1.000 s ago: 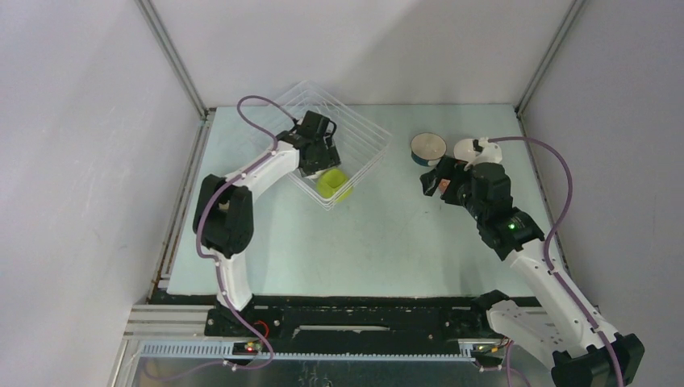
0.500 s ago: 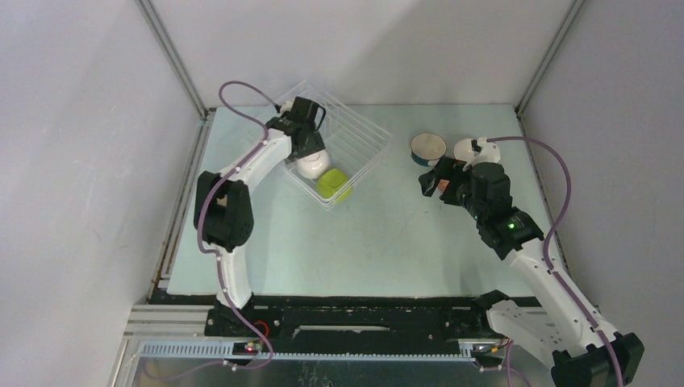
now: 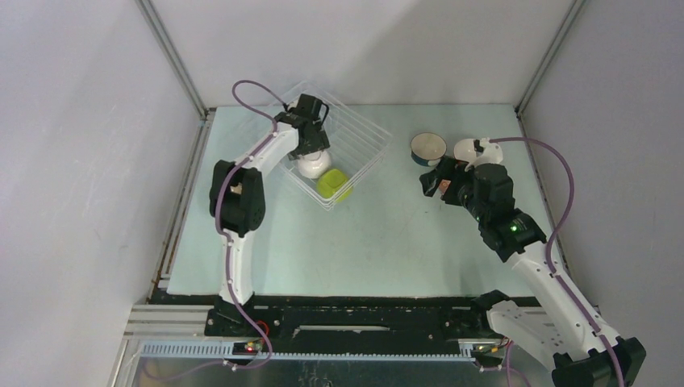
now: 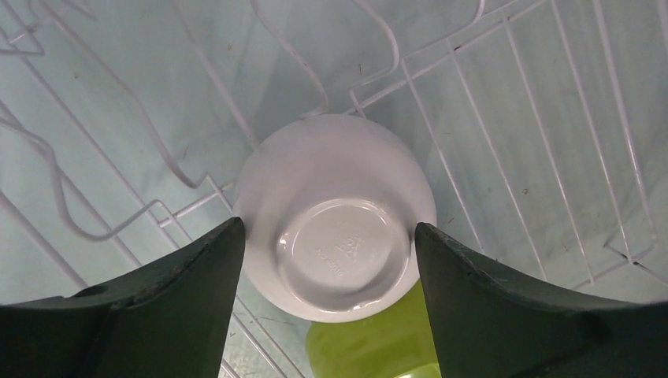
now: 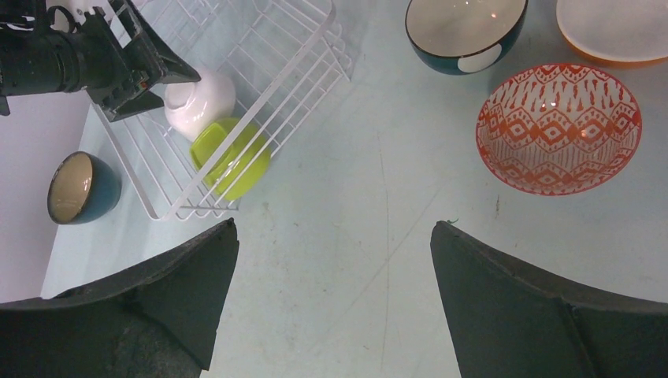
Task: Unload the bowls from the dish rack
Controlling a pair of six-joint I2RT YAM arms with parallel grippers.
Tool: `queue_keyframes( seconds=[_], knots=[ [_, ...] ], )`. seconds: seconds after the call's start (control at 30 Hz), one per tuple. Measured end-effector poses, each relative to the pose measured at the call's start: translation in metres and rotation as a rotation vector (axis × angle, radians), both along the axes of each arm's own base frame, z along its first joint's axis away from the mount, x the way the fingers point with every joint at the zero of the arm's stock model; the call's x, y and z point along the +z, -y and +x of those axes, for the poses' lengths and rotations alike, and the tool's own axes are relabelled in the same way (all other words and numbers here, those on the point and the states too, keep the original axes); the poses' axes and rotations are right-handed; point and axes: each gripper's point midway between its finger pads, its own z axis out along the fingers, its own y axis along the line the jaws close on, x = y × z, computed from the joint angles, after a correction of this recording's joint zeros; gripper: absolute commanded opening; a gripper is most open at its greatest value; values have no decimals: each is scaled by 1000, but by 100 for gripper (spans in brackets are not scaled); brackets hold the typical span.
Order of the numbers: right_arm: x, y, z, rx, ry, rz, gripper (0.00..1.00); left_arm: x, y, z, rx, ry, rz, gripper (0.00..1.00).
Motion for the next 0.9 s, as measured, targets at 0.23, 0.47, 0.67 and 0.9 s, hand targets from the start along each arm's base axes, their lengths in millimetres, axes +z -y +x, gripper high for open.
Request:
queue_keyframes(
  seconds=[0.23,0.47,0.67,0.9],
  knots=[
    [0,0,0,2,1,1,100,4,22,8,-78,8,-131,79],
    [1,0,-1,3,1,2,100,13,63,12,-239,48,-292,81],
    [5,0,-2,6,14,8,100,14,60,14,-292,75,-220,84],
    [5,-1,-3,12,15,11,100,39,63,7,-470,171,109,73]
  ],
)
